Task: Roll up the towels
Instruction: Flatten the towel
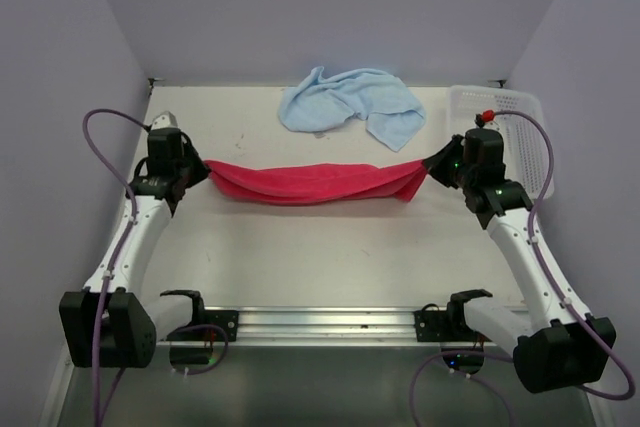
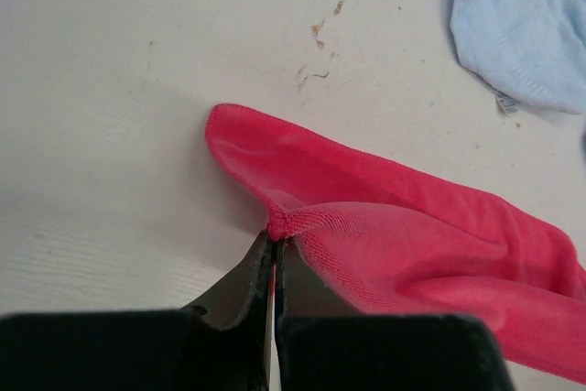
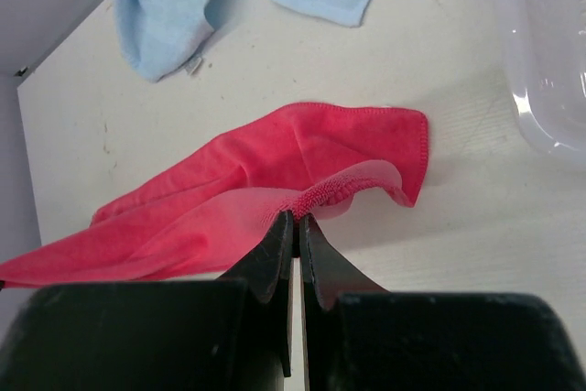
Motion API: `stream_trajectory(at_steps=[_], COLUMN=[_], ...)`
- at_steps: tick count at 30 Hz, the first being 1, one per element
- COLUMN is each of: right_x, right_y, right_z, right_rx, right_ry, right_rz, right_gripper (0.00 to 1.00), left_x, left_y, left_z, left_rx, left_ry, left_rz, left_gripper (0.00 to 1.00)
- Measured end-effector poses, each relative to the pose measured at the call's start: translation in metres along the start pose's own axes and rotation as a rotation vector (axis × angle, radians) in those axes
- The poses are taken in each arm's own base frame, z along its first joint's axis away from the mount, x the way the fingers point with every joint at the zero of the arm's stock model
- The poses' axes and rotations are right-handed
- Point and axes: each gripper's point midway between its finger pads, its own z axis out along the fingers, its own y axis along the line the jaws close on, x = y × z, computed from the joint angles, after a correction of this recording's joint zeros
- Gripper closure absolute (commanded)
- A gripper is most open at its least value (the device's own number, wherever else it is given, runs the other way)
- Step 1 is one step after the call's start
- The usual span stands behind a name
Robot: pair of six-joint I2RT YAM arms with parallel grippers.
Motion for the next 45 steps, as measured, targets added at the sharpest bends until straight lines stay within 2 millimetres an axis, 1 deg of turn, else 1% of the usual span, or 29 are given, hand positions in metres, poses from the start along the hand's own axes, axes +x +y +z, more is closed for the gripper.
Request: stream_trajectory(at_steps=[4, 6, 8, 10, 12, 14, 19, 22, 25, 28, 31, 34, 35, 38, 40, 41, 42, 43, 44, 45], right_x=[-0.012, -0.016, -0.015, -0.013, -0.010, -0.005, 0.013, 0.024, 0.033, 0.035, 0.034, 0.033, 0.033, 0.034, 0.034, 0.034, 0.034, 0.034, 0.034, 0.034], right_y=[0.008, 0.011, 0.011, 0.011, 0.010, 0.008, -0.006, -0.015, -0.022, -0.024, -0.023, -0.023, -0.023, -0.024, -0.024, -0.025, -0.025, -0.025, -0.025, -0.025], right_z=[0.002, 0.003, 0.005, 0.007, 0.010, 0.012, 0.019, 0.022, 0.024, 0.025, 0.025, 0.026, 0.026, 0.029, 0.030, 0.030, 0.030, 0.030, 0.030, 0.030], right_rx=[-0.010, -0.016, -0.017, -0.016, -0.017, -0.018, 0.011, 0.027, 0.043, 0.048, 0.043, 0.041, 0.040, 0.045, 0.047, 0.047, 0.047, 0.047, 0.046, 0.046], right_ry=[-0.013, -0.014, -0.006, 0.005, 0.017, 0.031, 0.070, 0.094, 0.117, 0.121, 0.115, 0.113, 0.113, 0.117, 0.119, 0.119, 0.119, 0.119, 0.119, 0.119], right_rz=[0.012, 0.020, 0.027, 0.033, 0.037, 0.036, 0.038, 0.039, 0.040, 0.040, 0.040, 0.037, 0.037, 0.034, 0.033, 0.032, 0.031, 0.029, 0.026, 0.026], right_gripper=[1.00, 1.00, 1.00, 1.00, 1.00, 1.00, 1.00, 1.00, 1.00, 1.00, 1.00, 1.00, 1.00, 1.00, 1.00, 1.00, 1.00, 1.00, 1.00, 1.00], left_x=[-0.022, -0.027, -0.027, -0.017, -0.003, 0.009, 0.035, 0.049, 0.061, 0.068, 0.075, 0.080, 0.082, 0.094, 0.105, 0.109, 0.112, 0.113, 0.113, 0.113], left_y=[0.005, 0.005, 0.002, 0.000, -0.001, -0.001, 0.000, 0.001, 0.003, 0.003, -0.008, -0.024, -0.029, -0.039, -0.042, -0.042, -0.042, -0.042, -0.042, -0.043], left_z=[0.000, 0.001, 0.007, 0.016, 0.026, 0.031, 0.034, 0.040, 0.046, 0.051, 0.056, 0.062, 0.066, 0.074, 0.077, 0.078, 0.078, 0.079, 0.079, 0.079], left_rx=[0.057, 0.085, 0.118, 0.146, 0.166, 0.183, 0.225, 0.243, 0.244, 0.236, 0.239, 0.249, 0.250, 0.256, 0.254, 0.251, 0.250, 0.250, 0.250, 0.252], left_ry=[0.013, 0.024, 0.054, 0.110, 0.177, 0.219, 0.284, 0.328, 0.370, 0.391, 0.409, 0.424, 0.429, 0.456, 0.483, 0.494, 0.501, 0.504, 0.504, 0.502], left_rz=[-0.073, -0.094, -0.103, -0.094, -0.093, -0.091, -0.093, -0.089, -0.090, -0.079, -0.039, 0.009, 0.023, 0.056, 0.070, 0.073, 0.076, 0.078, 0.078, 0.080], left_gripper=[1.00, 1.00, 1.00, 1.00, 1.00, 1.00, 1.00, 1.00, 1.00, 1.00, 1.00, 0.90, 0.79, 0.66, 0.59, 0.55, 0.53, 0.51, 0.47, 0.46])
